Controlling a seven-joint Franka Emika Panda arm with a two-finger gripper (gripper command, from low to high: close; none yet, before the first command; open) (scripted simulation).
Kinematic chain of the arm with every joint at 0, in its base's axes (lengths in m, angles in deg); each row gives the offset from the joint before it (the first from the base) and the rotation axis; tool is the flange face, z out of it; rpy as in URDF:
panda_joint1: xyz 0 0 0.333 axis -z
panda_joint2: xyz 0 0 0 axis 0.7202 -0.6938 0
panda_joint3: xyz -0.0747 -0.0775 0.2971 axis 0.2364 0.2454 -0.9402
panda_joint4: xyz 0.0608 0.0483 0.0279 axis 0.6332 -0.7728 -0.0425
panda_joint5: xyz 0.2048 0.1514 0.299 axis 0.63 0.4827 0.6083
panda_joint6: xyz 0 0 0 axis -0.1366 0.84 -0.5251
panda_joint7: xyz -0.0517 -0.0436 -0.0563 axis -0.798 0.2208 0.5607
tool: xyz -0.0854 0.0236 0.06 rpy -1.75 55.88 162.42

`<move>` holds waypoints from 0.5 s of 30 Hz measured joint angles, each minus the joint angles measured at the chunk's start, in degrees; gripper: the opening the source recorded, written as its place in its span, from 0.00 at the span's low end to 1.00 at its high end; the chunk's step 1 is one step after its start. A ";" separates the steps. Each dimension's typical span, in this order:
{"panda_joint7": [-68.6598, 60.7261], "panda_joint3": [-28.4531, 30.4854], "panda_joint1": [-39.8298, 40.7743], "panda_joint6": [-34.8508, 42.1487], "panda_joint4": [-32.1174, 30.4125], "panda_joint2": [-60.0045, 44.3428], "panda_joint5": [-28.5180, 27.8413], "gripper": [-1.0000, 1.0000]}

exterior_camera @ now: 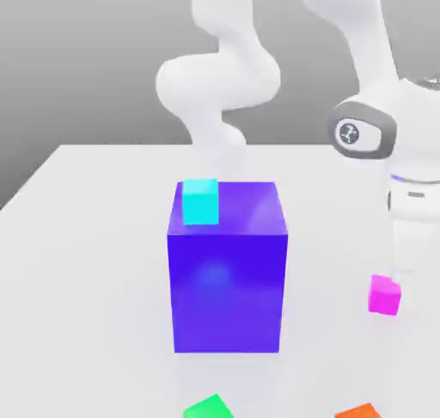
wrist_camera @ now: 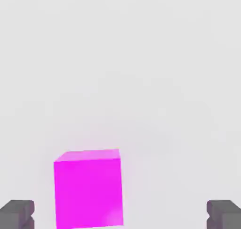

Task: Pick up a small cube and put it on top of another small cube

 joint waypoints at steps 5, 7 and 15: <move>6.30 9.67 -7.87 -7.10 1.96 -9.33 -8.51 0.00; 6.31 9.67 -7.86 -7.09 1.96 -9.33 -8.52 0.00; 3.61 5.54 -4.58 -4.06 1.04 -5.36 -4.93 0.00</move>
